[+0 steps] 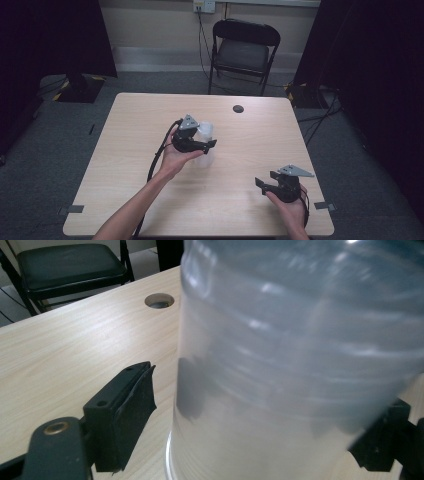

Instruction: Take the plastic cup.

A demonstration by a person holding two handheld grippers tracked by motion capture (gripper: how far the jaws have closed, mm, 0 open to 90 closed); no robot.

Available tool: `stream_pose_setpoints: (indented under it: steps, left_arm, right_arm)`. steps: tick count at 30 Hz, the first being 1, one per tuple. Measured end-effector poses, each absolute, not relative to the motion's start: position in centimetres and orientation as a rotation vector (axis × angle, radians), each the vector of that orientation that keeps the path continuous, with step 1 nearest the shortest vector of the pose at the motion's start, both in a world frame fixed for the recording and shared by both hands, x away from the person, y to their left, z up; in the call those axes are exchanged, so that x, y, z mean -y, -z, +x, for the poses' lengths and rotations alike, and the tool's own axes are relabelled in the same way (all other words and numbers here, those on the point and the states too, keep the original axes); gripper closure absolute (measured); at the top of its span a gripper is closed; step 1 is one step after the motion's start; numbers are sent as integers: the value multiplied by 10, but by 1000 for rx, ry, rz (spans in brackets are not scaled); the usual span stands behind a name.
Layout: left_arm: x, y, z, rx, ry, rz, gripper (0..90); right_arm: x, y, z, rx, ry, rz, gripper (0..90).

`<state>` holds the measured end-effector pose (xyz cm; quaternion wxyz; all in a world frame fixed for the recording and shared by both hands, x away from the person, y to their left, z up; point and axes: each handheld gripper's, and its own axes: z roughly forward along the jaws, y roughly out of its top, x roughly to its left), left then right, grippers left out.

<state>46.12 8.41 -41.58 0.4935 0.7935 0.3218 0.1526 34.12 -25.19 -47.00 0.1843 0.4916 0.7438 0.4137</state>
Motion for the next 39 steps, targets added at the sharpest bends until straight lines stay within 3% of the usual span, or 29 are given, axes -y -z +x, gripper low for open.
stream_pose_setpoints:
  steps: [6, 10, 39]
  left_arm:
    - [-82, 420, 464, -772, -366, 1938, 206]
    - [-81, 418, 461, -739, -376, 1942, 296]
    - [-87, 399, 455, -747, -402, 1863, 316]
  right_arm:
    - [253, 471, 341, -2098, -1165, 1388, 308]
    - [253, 471, 341, -2100, -1164, 1392, 308]
    - [253, 471, 339, -2098, -1197, 1409, 307]
